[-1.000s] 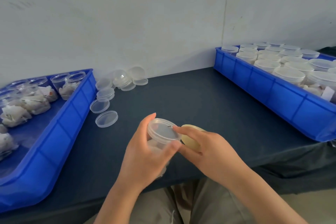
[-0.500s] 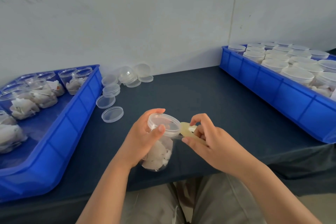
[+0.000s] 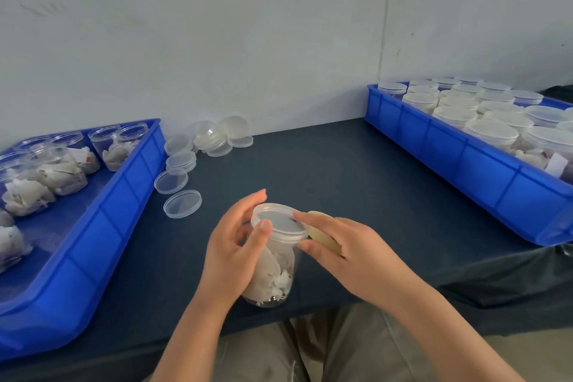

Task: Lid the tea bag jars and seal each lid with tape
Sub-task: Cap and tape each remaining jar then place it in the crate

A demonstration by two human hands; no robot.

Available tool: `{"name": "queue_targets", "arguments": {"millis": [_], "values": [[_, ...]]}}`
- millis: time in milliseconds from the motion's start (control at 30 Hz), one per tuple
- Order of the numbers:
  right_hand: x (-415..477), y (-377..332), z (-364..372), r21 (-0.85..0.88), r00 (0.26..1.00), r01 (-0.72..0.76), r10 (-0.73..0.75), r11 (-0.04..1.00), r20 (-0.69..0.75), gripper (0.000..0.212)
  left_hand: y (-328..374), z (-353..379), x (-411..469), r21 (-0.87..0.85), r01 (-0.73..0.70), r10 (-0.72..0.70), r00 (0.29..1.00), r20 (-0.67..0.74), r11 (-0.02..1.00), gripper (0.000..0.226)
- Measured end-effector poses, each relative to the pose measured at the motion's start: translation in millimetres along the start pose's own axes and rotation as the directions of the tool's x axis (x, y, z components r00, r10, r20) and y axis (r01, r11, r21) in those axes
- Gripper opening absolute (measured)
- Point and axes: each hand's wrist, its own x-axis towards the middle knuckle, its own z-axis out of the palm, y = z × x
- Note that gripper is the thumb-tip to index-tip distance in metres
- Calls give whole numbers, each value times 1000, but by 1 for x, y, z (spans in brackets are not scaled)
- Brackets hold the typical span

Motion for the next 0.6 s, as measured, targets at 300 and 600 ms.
{"name": "queue_targets", "arguments": {"millis": [300,600], "values": [[-2,5,-10,29,990,-90,87,995,107,38,14,10,2,166,23,-28,999,30,986,55],[-2,-2,-8,12,982,11,-13,1000,186,27,-2,-9,7,-114,118,-111,992,63,986,45]]}}
